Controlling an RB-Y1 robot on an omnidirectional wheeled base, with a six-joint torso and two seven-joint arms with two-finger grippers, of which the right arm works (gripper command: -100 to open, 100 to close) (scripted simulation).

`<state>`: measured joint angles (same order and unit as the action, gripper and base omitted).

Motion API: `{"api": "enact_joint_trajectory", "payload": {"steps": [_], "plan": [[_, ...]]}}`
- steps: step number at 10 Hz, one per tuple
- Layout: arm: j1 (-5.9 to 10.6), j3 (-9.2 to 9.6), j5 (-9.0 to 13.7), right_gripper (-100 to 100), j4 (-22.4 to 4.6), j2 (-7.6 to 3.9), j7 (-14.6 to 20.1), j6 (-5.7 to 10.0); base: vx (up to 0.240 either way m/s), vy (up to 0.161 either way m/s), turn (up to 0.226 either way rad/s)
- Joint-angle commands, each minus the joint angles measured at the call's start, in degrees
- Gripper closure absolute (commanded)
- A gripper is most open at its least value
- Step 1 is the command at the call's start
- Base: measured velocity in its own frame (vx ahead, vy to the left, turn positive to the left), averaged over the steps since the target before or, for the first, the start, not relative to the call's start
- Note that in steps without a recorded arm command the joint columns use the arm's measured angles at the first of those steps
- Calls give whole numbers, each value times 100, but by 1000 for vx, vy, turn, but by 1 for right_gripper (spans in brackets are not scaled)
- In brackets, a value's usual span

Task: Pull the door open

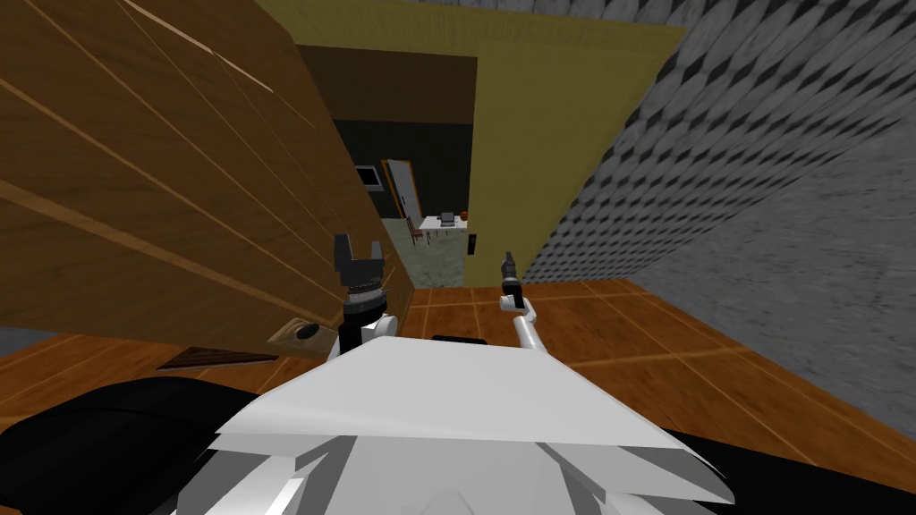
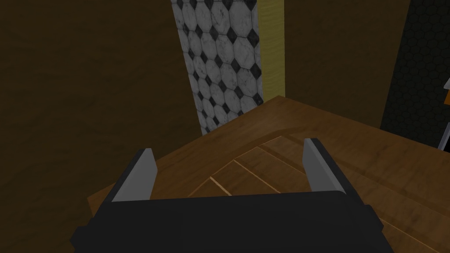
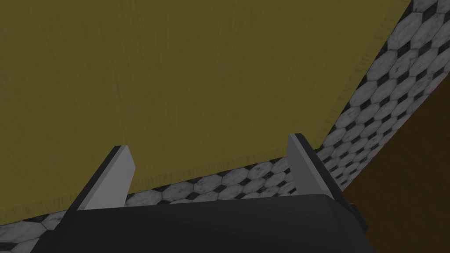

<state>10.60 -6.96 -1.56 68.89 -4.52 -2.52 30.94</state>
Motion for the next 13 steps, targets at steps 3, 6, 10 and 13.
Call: {"api": "enact_joint_trajectory", "payload": {"steps": [3,6,10,13], "plan": [[334,-28,6,-100,-583,25,57,-58,74,12,35],[455,-39,8,-100,-874,32,80,-66,60,10,27],[806,-69,17,-100,-1503,57,146,-92,60,7,35],[1026,-89,22,-100,-1898,76,187,-108,90,3,42]]}}
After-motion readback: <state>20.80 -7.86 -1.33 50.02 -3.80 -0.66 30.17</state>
